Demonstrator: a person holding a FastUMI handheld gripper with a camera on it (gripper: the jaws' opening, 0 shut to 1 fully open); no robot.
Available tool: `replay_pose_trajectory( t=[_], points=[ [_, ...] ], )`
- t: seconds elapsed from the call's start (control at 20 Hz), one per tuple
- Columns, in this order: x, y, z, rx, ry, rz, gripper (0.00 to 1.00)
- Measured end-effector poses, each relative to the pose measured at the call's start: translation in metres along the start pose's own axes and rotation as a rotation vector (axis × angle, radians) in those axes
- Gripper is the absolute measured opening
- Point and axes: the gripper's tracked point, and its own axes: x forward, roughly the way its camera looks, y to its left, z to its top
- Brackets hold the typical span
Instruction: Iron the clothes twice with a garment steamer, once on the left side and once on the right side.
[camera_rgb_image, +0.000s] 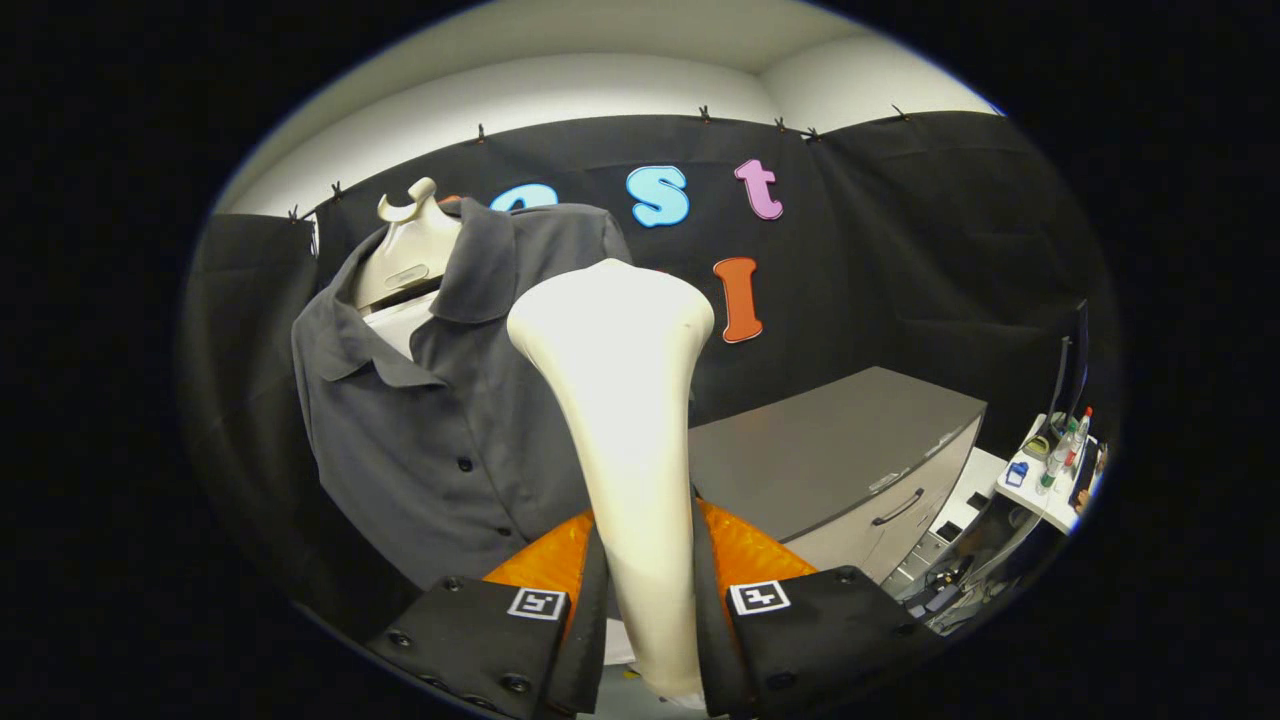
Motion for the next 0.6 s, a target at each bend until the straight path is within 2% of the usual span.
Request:
replay_pose_trajectory(
  t=[0.2,0.6],
  points=[
    [0.021,0.031,-0.013,-0.041,0.039,0.033,0.46],
    [0.070,0.058,-0.080,-0.105,0.175,0.039,0.46]
  ],
)
